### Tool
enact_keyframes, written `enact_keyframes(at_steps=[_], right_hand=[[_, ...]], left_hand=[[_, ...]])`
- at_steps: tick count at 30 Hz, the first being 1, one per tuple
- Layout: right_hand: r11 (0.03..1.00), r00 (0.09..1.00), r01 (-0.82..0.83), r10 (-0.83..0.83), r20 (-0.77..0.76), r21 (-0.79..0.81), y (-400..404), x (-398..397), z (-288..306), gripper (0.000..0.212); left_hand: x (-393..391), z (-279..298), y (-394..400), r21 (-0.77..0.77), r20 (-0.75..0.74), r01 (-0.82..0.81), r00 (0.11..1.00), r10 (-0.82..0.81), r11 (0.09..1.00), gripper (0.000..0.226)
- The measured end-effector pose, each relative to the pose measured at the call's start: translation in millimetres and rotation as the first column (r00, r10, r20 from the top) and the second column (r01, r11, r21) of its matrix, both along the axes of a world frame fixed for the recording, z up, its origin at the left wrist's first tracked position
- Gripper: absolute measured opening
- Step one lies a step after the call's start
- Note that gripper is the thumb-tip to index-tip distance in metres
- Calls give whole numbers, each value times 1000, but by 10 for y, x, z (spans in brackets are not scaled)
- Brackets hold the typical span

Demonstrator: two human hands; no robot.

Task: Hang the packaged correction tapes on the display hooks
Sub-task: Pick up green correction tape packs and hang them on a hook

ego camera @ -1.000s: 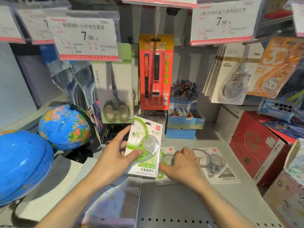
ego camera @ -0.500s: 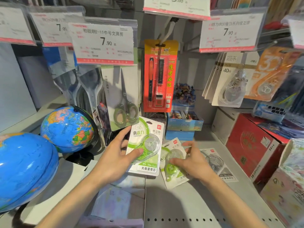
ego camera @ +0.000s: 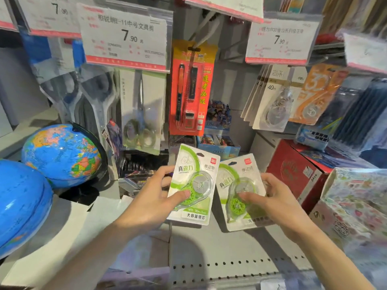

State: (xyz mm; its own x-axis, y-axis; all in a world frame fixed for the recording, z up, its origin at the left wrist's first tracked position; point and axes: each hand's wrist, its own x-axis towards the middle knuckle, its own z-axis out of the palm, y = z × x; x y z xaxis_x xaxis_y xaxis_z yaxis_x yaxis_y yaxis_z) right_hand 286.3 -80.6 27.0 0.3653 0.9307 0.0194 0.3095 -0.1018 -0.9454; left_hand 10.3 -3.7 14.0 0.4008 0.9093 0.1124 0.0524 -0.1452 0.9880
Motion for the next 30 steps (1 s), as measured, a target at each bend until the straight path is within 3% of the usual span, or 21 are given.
enact_keyframes(at_steps=[6,16,23,30], right_hand=[[987,997,-23,12,72,158,-208,280,314,41],[894,964,-220,138,228,389,-283,978,998,36],[817,939,-342,272,213,464,-91,1109,1150,34],[793,932,-362,315,180,490,99,1040,1145,37]], left_hand=[[218,231,-134,131,-8,13,1000,-12,991,51],[684,793,-470,402,61,-227,973,222,887,55],[864,1146,-654,495,43,-405,895,444,769,56],[794,1278,-774,592,65,-460,845,530,661,58]])
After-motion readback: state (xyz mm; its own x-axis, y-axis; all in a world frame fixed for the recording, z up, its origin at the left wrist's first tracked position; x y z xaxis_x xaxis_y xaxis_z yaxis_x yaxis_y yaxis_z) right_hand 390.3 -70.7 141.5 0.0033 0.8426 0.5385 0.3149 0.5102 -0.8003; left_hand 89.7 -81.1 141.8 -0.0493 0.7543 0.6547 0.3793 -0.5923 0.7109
